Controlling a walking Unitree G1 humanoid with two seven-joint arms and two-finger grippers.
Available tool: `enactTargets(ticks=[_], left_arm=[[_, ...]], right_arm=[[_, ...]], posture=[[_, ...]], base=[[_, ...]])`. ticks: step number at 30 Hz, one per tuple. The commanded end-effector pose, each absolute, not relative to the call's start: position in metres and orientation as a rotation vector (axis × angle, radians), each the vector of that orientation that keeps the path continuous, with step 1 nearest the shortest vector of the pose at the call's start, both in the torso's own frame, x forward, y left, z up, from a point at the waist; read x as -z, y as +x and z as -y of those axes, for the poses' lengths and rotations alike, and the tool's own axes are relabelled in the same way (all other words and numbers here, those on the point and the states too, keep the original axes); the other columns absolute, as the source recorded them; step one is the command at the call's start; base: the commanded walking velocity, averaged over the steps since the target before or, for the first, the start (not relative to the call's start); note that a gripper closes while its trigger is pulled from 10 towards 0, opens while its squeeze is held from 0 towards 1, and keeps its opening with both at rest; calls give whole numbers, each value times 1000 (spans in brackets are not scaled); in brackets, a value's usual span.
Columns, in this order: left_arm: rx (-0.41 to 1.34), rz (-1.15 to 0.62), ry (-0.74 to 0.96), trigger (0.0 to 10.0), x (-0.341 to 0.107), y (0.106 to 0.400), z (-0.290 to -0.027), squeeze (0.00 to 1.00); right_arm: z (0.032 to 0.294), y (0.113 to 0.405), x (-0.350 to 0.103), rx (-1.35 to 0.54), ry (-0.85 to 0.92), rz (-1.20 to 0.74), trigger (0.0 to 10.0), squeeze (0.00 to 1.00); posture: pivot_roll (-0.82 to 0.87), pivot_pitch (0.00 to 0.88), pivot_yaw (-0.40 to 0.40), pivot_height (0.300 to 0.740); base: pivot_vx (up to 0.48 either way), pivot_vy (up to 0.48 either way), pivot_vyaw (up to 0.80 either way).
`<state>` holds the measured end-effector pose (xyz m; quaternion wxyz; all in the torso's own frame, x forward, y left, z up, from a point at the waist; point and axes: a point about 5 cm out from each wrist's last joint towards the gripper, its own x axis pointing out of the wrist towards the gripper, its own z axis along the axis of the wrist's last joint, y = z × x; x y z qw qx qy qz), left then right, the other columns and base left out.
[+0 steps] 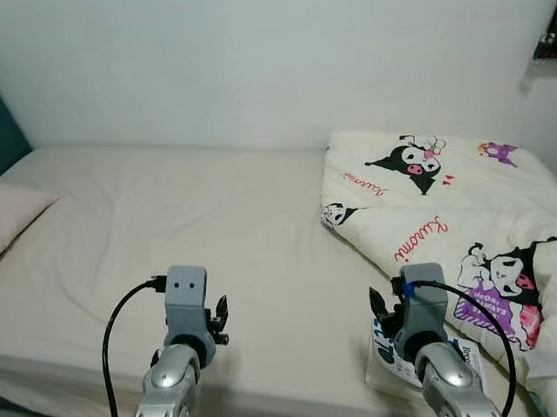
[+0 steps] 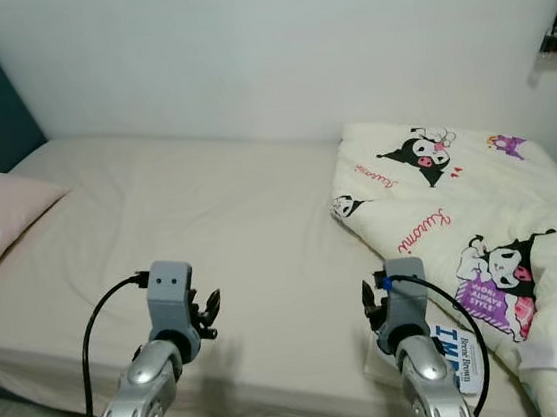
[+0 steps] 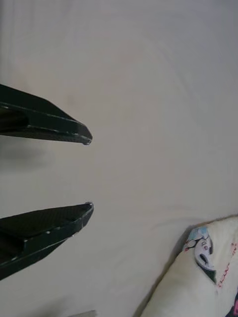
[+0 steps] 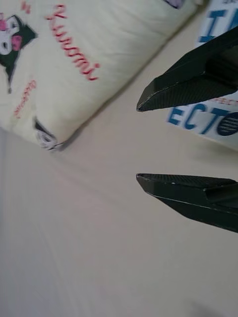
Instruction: Clean up the room
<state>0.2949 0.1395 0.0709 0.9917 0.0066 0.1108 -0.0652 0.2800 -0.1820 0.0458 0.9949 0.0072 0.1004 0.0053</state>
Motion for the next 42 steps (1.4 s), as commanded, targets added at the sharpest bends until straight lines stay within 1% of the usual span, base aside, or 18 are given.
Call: enactTargets(ticks=[1,8,9,18,20,23,25,26,27,28,29,31,32,33,34,35,36,42], left_arm=[[131,-234,19,10000,-69,293,-140,0],[170,-230,35,10000,-70,293,-136,0],[175,-230,36,10000,-71,293,-135,0],[191,-234,38,10000,-71,293,-134,0],[199,-231,38,10000,-72,292,-135,0],[202,-215,35,10000,-74,292,-136,0],[213,-162,0,10000,-82,292,-138,0],[213,-162,0,10000,-82,292,-138,0],[248,-108,-21,10000,-89,291,-138,0],[248,-108,-21,10000,-89,291,-138,0],[264,-98,-20,10000,-91,290,-138,0],[298,-83,-12,10000,-94,288,-138,0],[298,-83,-12,10000,-94,288,-138,0],[322,-77,-7,10000,-96,286,-139,0],[341,-72,-8,10000,-98,284,-140,0],[341,-72,-8,10000,-98,284,-140,0],[368,-64,-13,10000,-100,281,-140,0],[418,-69,-6,10000,-100,274,-139,0]], right_arm=[[181,278,-44,-9,17,-213,10000,0],[181,273,-43,12,33,-210,10000,0],[181,273,-42,16,32,-210,10000,0],[182,270,-41,40,46,-211,10000,0],[184,270,-43,63,48,-199,10000,0],[186,271,-46,85,45,-182,10000,0],[190,274,-50,122,79,-158,10000,0],[190,274,-50,122,79,-158,10000,0],[195,277,-50,189,178,-160,10000,0],[195,277,-50,189,178,-160,10000,0],[201,278,-47,240,255,-166,10000,0],[217,275,-35,393,401,-201,10000,8],[217,275,-35,393,401,-201,10000,8],[230,268,-25,534,502,-230,10000,4],[236,262,-20,607,552,-234,10000,0],[236,262,-20,607,552,-234,10000,0],[242,255,-17,680,605,-234,10000,0],[241,246,-10,707,643,-249,10000,0]], posture=[[-24,45,-7,611],[-24,48,4,611],[-25,52,18,611],[-24,55,25,611],[-21,58,28,596],[-18,66,28,586],[-17,71,27,586],[-17,71,27,586],[-14,76,27,586],[-14,76,27,586],[-8,83,26,586],[2,89,26,586],[2,89,26,586],[7,91,26,586],[14,97,29,586],[14,97,29,586],[15,98,30,586],[20,99,36,586]], base=[[0,0,0],[0,0,0],[0,0,0],[0,0,0],[0,0,0],[0,0,0],[0,0,0],[0,0,0],[0,0,0],[0,0,0],[0,0,0],[0,0,0],[0,0,0],[0,0,0],[0,0,0],[0,0,0],[0,0,0],[0,0,0]])
